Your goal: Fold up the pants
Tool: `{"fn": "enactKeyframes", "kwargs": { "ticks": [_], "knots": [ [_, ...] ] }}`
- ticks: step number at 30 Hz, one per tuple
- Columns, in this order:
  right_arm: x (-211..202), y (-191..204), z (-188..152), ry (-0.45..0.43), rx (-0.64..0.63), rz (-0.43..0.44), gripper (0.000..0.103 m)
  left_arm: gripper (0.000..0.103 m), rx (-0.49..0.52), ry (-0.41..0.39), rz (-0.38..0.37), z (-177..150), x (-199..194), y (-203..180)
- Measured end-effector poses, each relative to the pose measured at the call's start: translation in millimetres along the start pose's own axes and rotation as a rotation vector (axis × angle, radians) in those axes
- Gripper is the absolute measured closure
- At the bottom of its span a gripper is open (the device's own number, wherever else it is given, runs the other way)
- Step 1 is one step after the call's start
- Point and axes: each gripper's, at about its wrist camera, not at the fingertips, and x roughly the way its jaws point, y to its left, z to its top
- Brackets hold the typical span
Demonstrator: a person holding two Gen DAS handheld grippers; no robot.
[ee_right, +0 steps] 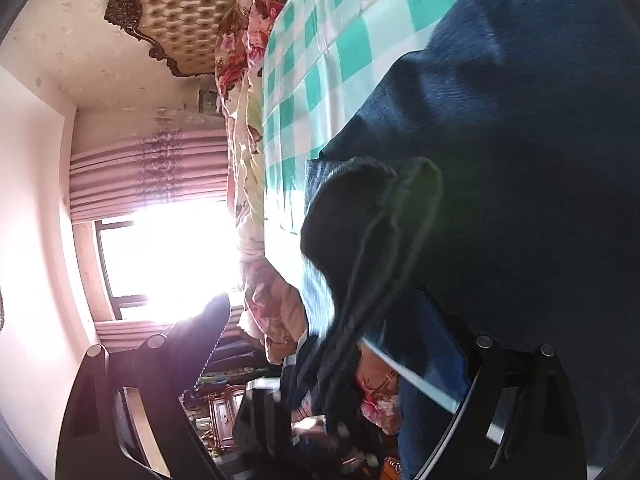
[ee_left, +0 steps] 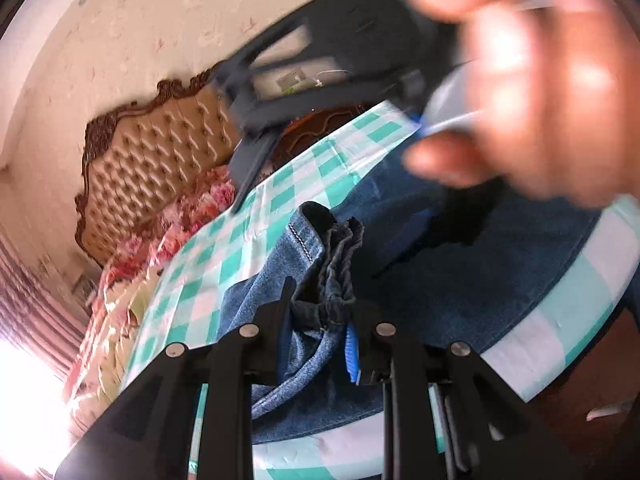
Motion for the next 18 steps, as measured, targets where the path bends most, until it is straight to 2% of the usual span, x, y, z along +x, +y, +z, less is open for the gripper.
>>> {"fn": "enactKeyframes", "kwargs": {
  "ticks": [3, 4, 5, 6, 8, 10, 12, 18],
  "knots": [
    [3, 2, 16, -0.031, -0.008, -0.027, 0.015, 0.081, 0.099, -0.019, 0.041, -6, -3, -20],
    [3, 1, 20, -0.041, -0.005, -0.04, 0.025, 0.081, 0.135, -0.022, 0.051, -9, -3, -27],
    [3, 1, 23, -0.041, -0.017, -0.053, 0.04, 0.081, 0.154, -0.021, 0.06, -11, -3, -31],
    [4, 2, 24, -0.036, -0.034, -0.073, 0.047, 0.081, 0.171, -0.022, 0.075, -13, -1, -35],
    [6, -1, 25, -0.021, -0.058, -0.126, 0.071, 0.079, 0.185, -0.024, 0.105, -18, 4, -39],
    [4, -4, 25, -0.03, -0.074, -0.16, 0.084, 0.074, 0.179, -0.022, 0.094, -21, 6, -40],
    [2, -7, 26, -0.044, -0.089, -0.205, 0.087, 0.046, 0.226, -0.036, 0.093, -26, 5, -48],
    [0, -22, 25, -0.039, -0.061, -0.193, 0.089, 0.045, 0.225, -0.027, 0.069, -30, 11, -42]
  ]
}}
